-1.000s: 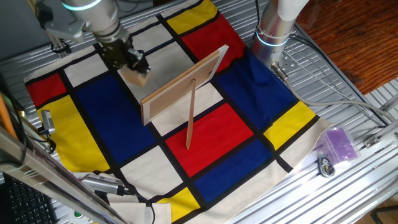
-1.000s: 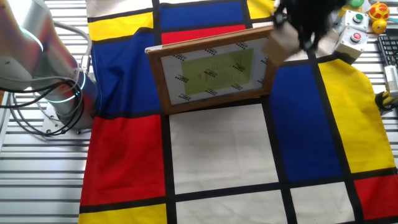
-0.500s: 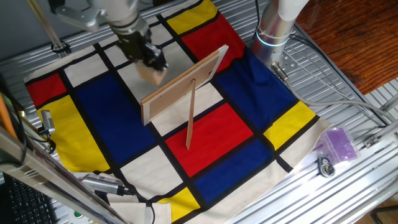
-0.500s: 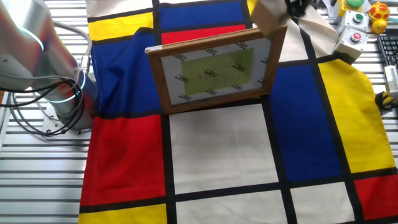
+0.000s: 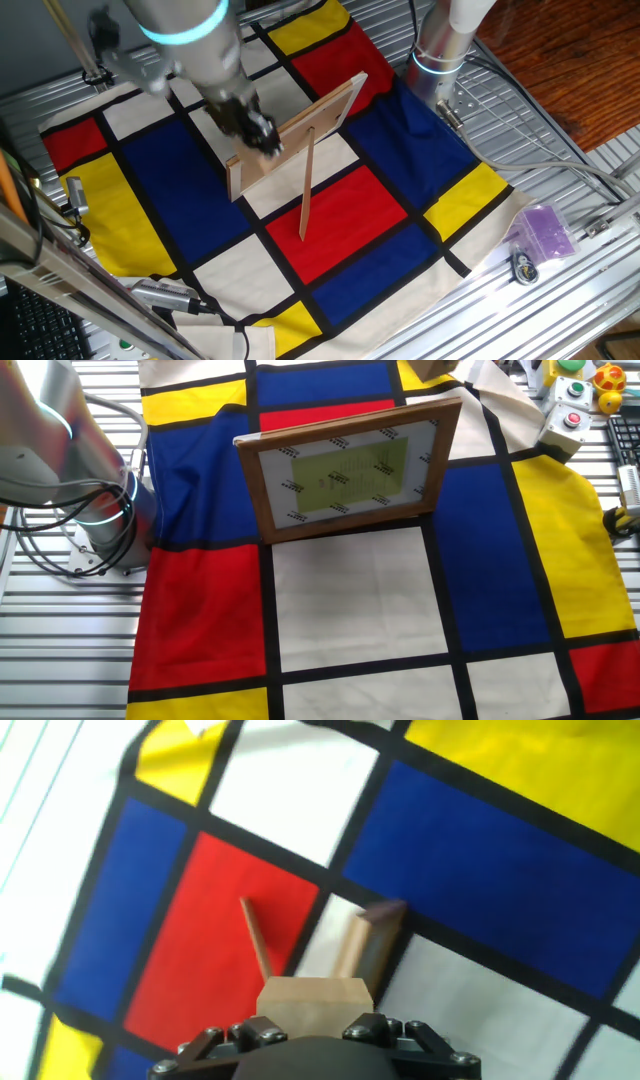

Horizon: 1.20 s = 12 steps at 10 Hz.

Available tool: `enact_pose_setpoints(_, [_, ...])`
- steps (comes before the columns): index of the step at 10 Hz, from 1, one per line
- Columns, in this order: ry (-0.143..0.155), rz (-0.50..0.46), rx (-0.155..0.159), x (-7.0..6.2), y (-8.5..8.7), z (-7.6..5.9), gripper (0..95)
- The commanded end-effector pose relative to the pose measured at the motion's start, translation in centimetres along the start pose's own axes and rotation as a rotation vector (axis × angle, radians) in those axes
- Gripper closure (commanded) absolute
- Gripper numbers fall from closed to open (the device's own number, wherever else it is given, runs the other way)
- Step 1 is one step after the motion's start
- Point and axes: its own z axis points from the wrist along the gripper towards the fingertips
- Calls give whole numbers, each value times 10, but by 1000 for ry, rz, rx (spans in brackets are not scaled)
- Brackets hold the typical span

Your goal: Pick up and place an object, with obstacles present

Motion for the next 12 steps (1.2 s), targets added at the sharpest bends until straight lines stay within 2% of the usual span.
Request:
enact_pose_setpoints(1, [-1, 14, 5, -15, 17, 18, 950])
enact_pose_setpoints(2, [-3, 16, 5, -20, 20, 24, 950])
enact_pose_setpoints(4, [-7, 20, 7, -33, 22, 49, 950])
enact_pose_setpoints(8, [-56, 30, 21, -54, 21, 103, 950])
enact_pose_setpoints(9, [-66, 34, 26, -58, 20, 118, 950])
enact_pose_setpoints(10, [-72, 33, 29, -60, 19, 126, 950])
enact_pose_setpoints(12, [-70, 16, 33, -64, 15, 151, 950])
